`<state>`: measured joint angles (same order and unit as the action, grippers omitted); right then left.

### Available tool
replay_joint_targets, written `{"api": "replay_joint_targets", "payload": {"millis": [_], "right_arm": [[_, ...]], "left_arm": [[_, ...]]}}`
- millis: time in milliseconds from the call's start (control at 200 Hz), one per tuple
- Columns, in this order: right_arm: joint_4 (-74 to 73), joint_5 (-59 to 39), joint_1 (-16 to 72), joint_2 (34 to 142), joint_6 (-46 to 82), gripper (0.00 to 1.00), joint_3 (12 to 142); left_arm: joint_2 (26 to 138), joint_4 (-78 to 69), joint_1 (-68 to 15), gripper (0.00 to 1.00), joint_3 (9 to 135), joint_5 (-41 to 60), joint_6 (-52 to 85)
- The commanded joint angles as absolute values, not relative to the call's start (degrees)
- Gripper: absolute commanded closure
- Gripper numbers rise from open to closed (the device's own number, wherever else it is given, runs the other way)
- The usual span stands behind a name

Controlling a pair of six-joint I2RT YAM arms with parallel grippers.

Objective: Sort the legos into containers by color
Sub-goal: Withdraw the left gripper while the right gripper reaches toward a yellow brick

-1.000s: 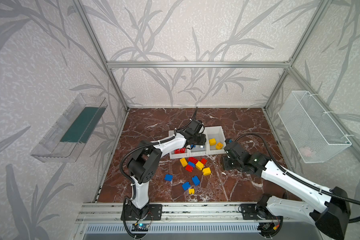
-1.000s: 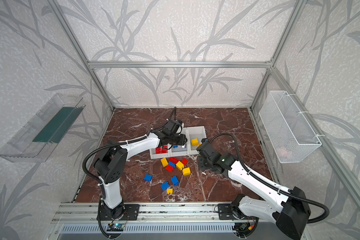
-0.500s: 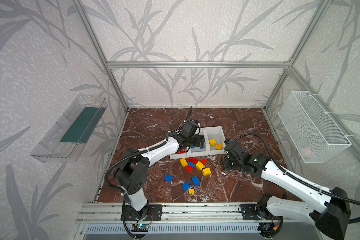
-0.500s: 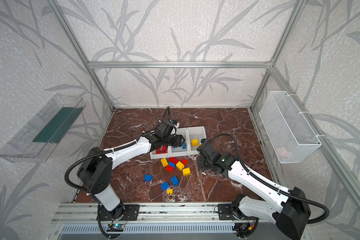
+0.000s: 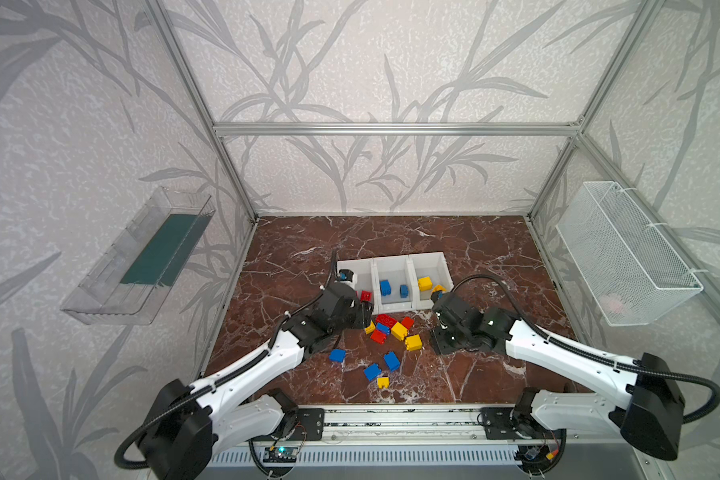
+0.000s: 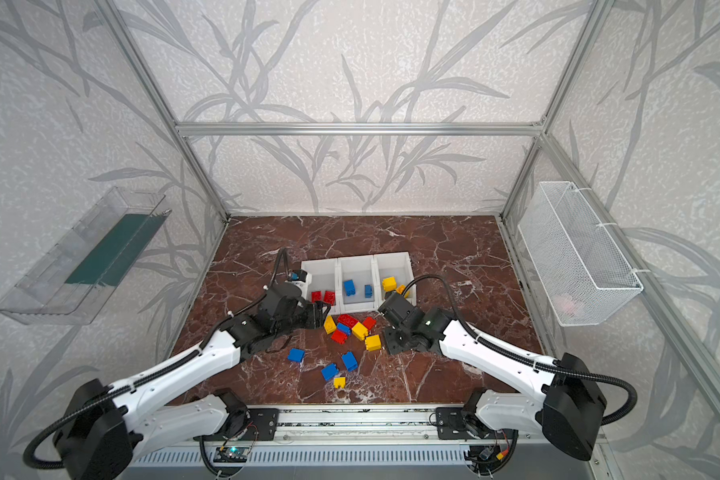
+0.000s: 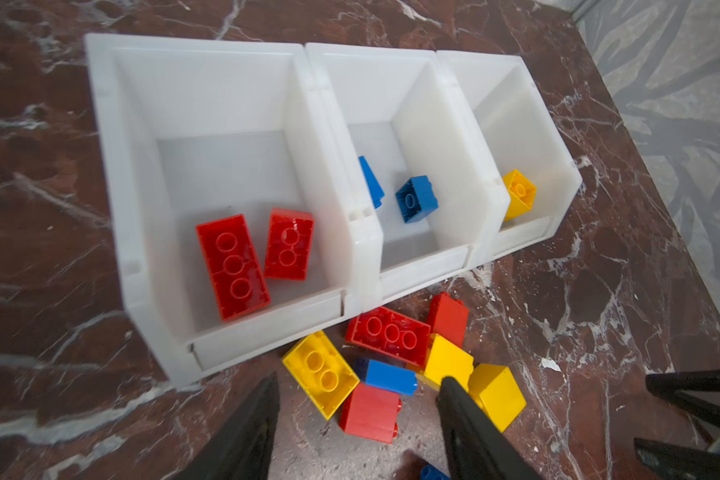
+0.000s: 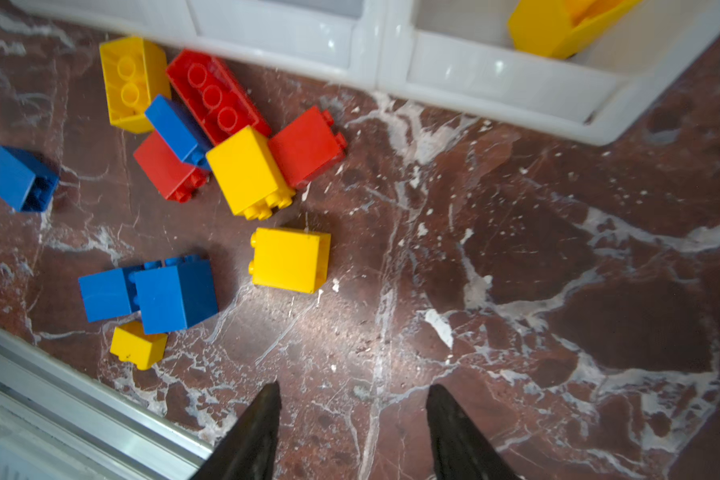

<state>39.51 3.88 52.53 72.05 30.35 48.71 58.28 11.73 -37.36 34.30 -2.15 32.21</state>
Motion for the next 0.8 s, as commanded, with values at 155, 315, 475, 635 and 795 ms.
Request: {"api": "replay_joint_targets", "payload": {"millis": [155,315,475,635,795], "right_arm": [[40.57,2.20,61.16,79.31,31.23,0.42,53.40],[41.44,1.23,64.01,83.21,30.85,0.41,56.18],[42.93,1.60,66.29,85.76,31.05,0.40,58.33],[45.71,6.84,66.58,88.57,35.21,0.37,59.69],[47.83,10.87,64.61,93.02,35.94,0.34,64.17]], "left_arm": [[45.46,15.30,-37.00,0.35,27.06,-10.11,37.17],[42.10,17.83,-37.04,0.35,24.84,-10.63,38.56],[39.58,18.14,-37.01,0.35,22.60,-11.03,39.81],[38.32,18.18,-37.07,0.35,21.81,-11.78,39.82],[38.58,17.91,-37.02,0.35,21.56,-11.30,40.08]]}}
